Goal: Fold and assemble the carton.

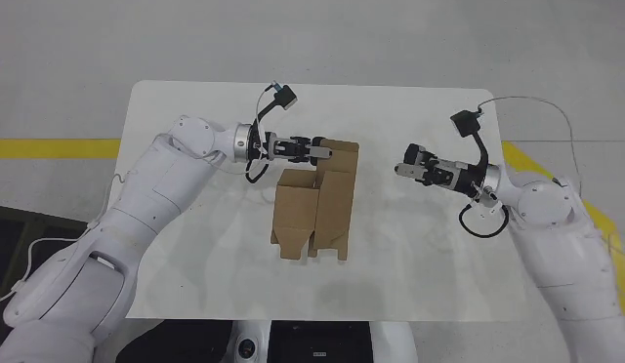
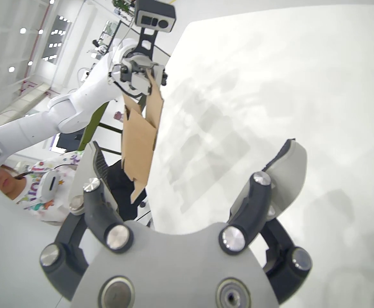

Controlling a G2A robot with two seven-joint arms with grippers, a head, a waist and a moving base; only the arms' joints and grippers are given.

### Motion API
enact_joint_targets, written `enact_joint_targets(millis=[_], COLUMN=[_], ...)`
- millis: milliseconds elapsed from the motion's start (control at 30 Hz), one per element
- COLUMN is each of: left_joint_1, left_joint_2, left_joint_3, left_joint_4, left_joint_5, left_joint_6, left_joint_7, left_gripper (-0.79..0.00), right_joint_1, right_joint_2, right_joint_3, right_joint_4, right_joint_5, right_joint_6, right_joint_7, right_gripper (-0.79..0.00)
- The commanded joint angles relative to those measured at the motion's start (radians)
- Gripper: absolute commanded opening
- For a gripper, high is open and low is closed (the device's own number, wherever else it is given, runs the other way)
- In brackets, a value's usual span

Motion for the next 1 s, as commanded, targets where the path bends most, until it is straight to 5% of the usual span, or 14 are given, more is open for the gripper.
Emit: enact_joint_targets(millis=[0,567,667,833,967], left_joint_1=[0.0,-0.007,-0.011,-0.018,-0.021], left_joint_2=[0.004,0.015,0.016,0.017,0.019], left_joint_3=[0.009,0.062,0.067,0.071,0.074], left_joint_4=[-0.003,-0.028,-0.027,-0.025,-0.025], left_joint_5=[-0.004,-0.077,-0.085,-0.103,-0.11], left_joint_6=[-0.005,-0.015,-0.018,-0.023,-0.024], left_joint_7=[0.005,0.015,0.018,0.023,0.025], left_gripper=[-0.785,-0.785,-0.785,-0.785,-0.785], right_joint_1=[0.01,0.08,0.09,0.102,0.109], right_joint_2=[-0.005,-0.046,-0.052,-0.059,-0.063], right_joint_3=[-0.03,-0.188,-0.206,-0.228,-0.239], right_joint_4=[0.002,0.055,0.065,0.078,0.088], right_joint_5=[0.053,0.267,0.274,0.278,0.285], right_joint_6=[0.001,-0.013,-0.014,-0.013,-0.015], right_joint_7=[0.024,0.08,0.09,0.107,0.121], right_gripper=[0.0,-0.105,-0.169,-0.416,-0.459])
